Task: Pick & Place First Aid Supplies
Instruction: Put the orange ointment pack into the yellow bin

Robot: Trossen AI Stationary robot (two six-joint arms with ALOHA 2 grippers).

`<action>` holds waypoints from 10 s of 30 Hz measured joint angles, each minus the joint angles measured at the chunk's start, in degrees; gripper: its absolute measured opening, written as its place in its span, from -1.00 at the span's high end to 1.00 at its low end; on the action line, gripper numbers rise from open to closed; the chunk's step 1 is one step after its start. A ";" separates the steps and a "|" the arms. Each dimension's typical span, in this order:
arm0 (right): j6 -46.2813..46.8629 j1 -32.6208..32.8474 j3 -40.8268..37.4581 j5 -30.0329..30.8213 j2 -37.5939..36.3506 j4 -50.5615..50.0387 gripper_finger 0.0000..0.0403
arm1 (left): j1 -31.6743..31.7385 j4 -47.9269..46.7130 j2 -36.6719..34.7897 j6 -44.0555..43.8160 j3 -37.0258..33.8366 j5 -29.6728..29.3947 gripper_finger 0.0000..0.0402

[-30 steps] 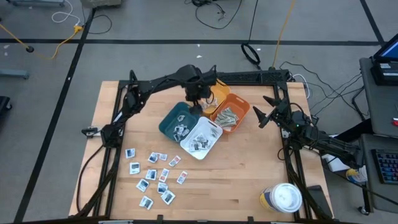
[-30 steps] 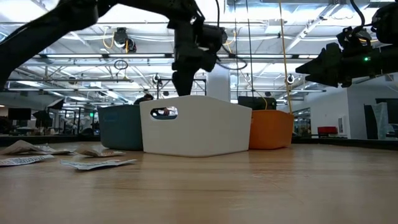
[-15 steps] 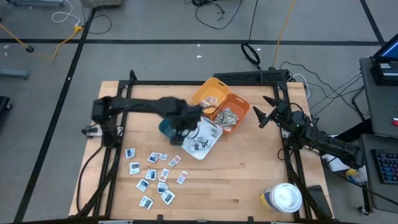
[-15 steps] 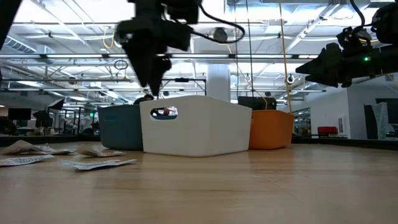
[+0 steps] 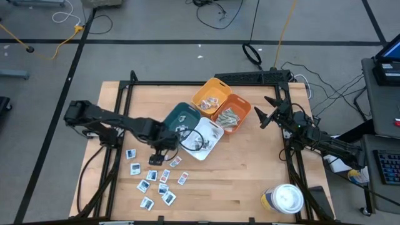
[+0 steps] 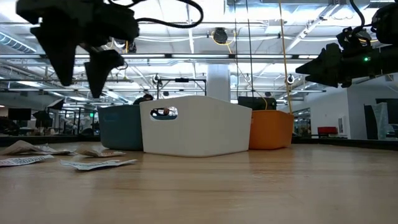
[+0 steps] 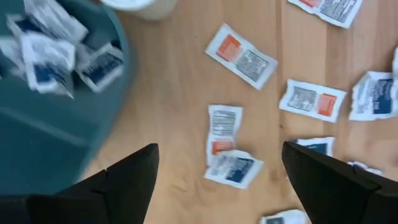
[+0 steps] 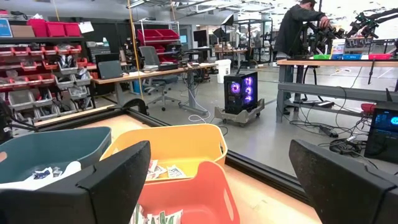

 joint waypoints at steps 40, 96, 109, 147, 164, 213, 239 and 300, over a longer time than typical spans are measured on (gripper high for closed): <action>0.00 0.02 0.00 0.00 0.00 -0.02 -0.87 | -12.02 23.64 18.11 -33.02 -3.67 -9.01 -0.67; 0.01 0.01 -0.01 0.00 -0.02 -0.02 -0.87 | 25.53 -5.16 4.59 -16.82 10.84 -1.92 1.00; 0.00 0.02 0.00 0.02 0.00 -0.02 -0.87 | 36.17 -9.43 32.63 -7.60 49.48 1.54 1.00; 0.01 0.00 -0.01 0.00 -0.01 0.00 -0.87 | 37.34 -4.79 52.08 -1.28 66.01 3.45 -0.18; 0.01 0.00 -0.01 0.01 -0.02 -0.01 -0.87 | 38.04 -13.23 44.79 -10.91 66.23 0.35 -0.64; 0.00 0.00 0.00 0.02 -0.02 0.00 -0.87 | -16.92 4.55 5.18 -69.25 5.44 -3.13 -0.59; 0.00 0.00 0.00 0.00 -0.02 0.00 -0.87 | -19.96 12.14 19.19 -74.45 -0.89 -4.56 -0.59; 0.02 0.02 0.00 0.01 0.00 0.00 -0.87 | 22.72 -10.90 10.28 -23.42 16.76 -1.12 1.00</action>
